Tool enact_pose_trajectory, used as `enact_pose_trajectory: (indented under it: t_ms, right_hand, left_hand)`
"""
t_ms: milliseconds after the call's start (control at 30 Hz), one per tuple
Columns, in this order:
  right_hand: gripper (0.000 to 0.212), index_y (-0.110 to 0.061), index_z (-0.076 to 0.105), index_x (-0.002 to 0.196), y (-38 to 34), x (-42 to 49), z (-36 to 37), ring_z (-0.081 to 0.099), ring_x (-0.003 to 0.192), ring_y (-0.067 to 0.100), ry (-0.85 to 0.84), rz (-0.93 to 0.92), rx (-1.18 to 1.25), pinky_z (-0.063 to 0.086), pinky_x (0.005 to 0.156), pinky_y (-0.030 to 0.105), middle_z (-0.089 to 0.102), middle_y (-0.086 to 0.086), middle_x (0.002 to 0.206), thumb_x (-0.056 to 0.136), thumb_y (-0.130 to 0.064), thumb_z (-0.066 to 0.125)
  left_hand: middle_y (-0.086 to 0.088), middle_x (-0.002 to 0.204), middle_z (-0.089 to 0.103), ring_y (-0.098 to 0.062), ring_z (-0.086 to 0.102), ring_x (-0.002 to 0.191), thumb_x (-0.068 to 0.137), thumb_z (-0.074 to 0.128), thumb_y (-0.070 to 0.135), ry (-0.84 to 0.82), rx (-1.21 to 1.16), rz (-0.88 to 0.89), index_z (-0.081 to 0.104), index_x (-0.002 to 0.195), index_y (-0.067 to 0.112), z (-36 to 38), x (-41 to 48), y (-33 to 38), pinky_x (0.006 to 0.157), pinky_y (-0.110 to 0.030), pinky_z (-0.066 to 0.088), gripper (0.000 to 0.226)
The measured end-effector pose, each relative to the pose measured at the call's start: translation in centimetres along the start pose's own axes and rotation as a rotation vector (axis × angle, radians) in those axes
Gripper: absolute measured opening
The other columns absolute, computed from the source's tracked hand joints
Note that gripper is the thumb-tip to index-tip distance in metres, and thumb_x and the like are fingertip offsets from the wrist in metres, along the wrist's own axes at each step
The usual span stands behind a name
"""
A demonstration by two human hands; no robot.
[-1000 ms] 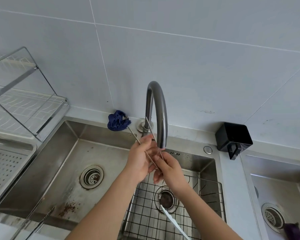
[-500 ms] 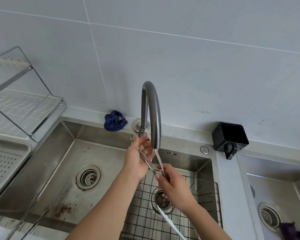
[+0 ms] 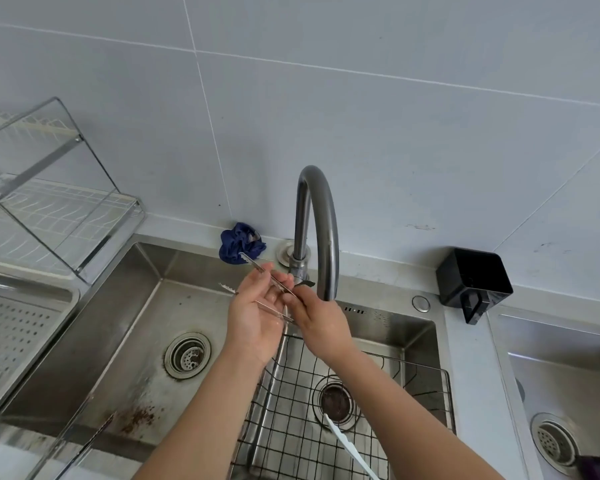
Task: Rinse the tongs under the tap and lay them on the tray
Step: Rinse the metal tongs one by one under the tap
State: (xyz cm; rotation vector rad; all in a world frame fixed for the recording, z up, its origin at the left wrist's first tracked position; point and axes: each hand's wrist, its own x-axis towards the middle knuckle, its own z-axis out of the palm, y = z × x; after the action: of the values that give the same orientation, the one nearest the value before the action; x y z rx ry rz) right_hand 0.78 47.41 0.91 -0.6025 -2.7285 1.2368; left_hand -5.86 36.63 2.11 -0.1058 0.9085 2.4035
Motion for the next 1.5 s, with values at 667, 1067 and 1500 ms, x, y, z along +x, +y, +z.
enact_pose_trajectory:
  t_ms: [667, 1067, 1500]
  right_hand:
    - [0.021, 0.005, 0.067, 0.11, 2.8, -2.7, -0.1, 0.073, 0.077, 0.029, -0.16, 0.396, 1.304, 0.063, 0.069, 0.034, 0.073, 0.022, 0.093, 0.104, -0.008, 0.051]
    - [0.052, -0.008, 0.063, 0.113, 4.4, -6.5, 0.7, 0.067, 0.065, 0.028, -0.47, 0.369, 0.753, 0.057, 0.057, 0.031, 0.073, 0.017, 0.082, 0.099, -0.058, 0.053]
    - [0.025, -0.011, 0.07, 0.114, 5.2, -10.1, 0.4, 0.064, 0.084, 0.008, -0.174, 0.42, 0.75, 0.055, 0.083, 0.035, 0.068, 0.003, 0.09, 0.106, -0.027, 0.052]
  left_hand:
    - [-0.005, 0.089, 0.071, -0.02, 0.07, 0.087, 0.081, 0.068, 0.011, 0.033, 0.098, 0.065, 0.076, 0.104, 0.02, 0.3, -1.5, 2.2, 0.088, -0.042, 0.059, 0.026]
    - [-0.011, 0.087, 0.072, -0.027, 0.071, 0.083, 0.095, 0.06, 0.013, 0.165, 0.287, -0.249, 0.065, 0.123, 0.008, -0.5, -2.2, -0.2, 0.08, -0.042, 0.058, 0.029]
    - [-0.009, 0.054, 0.051, -0.018, 0.051, 0.05, 0.086, 0.075, 0.016, -0.055, 0.837, -0.147, 0.057, 0.067, 0.008, 2.1, -3.7, -6.6, 0.047, -0.024, 0.045, 0.027]
